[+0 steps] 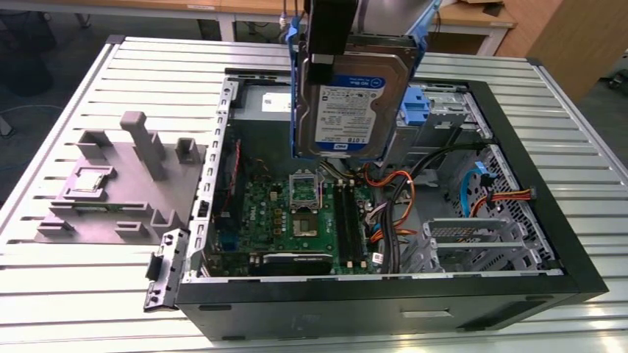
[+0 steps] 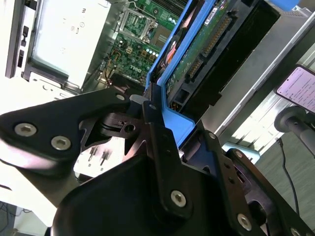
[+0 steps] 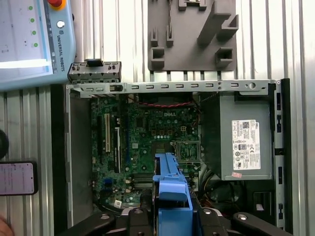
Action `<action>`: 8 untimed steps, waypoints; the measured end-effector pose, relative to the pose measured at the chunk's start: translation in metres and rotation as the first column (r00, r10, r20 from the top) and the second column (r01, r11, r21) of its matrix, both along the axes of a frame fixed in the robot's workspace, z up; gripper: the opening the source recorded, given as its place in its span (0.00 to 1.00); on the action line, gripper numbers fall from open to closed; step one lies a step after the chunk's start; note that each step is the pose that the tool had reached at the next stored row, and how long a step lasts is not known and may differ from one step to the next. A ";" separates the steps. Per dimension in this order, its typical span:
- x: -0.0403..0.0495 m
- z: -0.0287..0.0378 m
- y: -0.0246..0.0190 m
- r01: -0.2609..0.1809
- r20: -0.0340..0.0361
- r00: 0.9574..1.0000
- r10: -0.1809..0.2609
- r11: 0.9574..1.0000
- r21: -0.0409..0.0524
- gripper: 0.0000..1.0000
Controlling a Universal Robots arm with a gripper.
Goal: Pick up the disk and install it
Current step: 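Insert the disk into the insertion slot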
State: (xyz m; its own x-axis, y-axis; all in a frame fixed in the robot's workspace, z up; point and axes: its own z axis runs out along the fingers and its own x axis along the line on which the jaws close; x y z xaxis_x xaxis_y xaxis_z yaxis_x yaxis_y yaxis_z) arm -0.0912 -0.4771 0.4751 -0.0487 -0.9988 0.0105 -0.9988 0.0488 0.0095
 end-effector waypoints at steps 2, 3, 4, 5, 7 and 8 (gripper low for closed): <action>0.0000 -0.0004 -0.0013 0.000 0.000 1.000 0.000 1.000 0.000 0.36; 0.0000 -0.0005 -0.0019 0.000 0.000 1.000 0.000 1.000 0.000 0.36; -0.0001 -0.0006 -0.0021 0.000 0.000 1.000 0.000 1.000 0.000 0.36; -0.0001 -0.0006 -0.0022 0.000 0.000 1.000 0.000 1.000 0.000 0.36; 0.0000 -0.0005 -0.0023 0.000 0.000 1.000 0.000 1.000 0.000 0.36; 0.0000 -0.0005 -0.0024 0.000 0.000 1.000 0.000 1.000 0.000 0.36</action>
State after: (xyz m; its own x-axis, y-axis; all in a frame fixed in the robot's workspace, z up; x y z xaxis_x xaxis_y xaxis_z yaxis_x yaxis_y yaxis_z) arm -0.0912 -0.4795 0.4746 -0.0487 -0.9988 0.0106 -0.9988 0.0488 0.0095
